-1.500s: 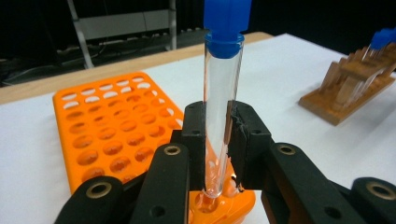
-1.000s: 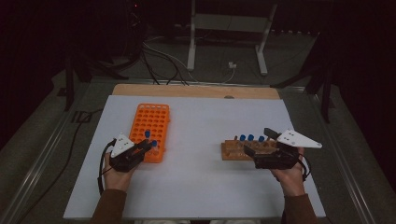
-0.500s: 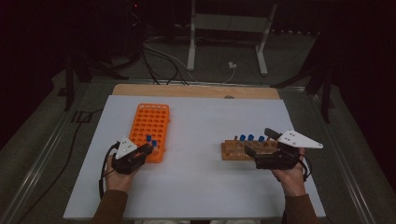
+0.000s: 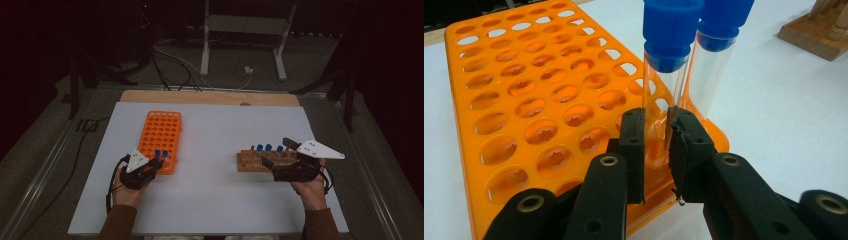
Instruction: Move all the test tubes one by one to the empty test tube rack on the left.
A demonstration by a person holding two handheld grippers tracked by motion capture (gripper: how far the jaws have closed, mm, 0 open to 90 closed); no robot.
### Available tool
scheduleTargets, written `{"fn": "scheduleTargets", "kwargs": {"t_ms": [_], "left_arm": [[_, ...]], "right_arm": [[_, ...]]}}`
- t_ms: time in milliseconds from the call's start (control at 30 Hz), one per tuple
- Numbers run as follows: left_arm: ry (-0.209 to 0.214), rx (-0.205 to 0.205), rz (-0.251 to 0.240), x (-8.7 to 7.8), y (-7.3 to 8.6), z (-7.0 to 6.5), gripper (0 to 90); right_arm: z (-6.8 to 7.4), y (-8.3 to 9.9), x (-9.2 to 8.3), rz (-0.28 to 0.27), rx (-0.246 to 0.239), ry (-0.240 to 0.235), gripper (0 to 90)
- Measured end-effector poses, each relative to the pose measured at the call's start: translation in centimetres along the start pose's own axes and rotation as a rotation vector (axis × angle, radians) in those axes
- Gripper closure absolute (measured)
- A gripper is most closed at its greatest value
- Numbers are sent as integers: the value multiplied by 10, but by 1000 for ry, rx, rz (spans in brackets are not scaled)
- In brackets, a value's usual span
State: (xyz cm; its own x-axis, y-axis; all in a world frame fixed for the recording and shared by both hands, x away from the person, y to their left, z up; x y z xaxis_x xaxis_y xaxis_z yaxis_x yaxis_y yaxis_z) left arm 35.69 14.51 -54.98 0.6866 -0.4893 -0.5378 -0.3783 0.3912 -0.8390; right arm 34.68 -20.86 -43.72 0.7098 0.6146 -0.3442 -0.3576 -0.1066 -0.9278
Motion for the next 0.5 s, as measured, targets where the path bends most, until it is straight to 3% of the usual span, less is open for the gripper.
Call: {"fn": "scheduleTargets", "kwargs": {"t_ms": [67,133,233,367,500], "left_arm": [[-6,-11,-7,0,0,0,766],[-12,-11,-6,-1,0,1,659],[-5,-29,-18,-3,0,2,596],[13,-63,-64,-10,-6,2,520],[1,-111,-117,-18,-12,9,424]], "right_arm": [[0,0,0,1,1,0,0],[-1,0,0,0,1,0,0],[-2,1,0,1,5,2,0],[-3,1,0,2,0,11,0],[-5,1,-1,2,0,18,0]]}}
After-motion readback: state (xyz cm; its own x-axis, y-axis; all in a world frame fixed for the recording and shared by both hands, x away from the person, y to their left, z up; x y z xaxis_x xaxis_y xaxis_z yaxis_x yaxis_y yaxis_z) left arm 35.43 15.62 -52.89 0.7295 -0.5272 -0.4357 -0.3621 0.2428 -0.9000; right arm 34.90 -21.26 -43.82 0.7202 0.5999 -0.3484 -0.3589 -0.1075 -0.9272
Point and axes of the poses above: each handheld gripper's, and its own axes: x roughly forward along the jaws, y roughly out of its underside, z roughly to its left, the point moved 10 cm from there along x, roughly forward along the jaws, and after that the axes turned 5 degrees about x, right-handed, at the moved point
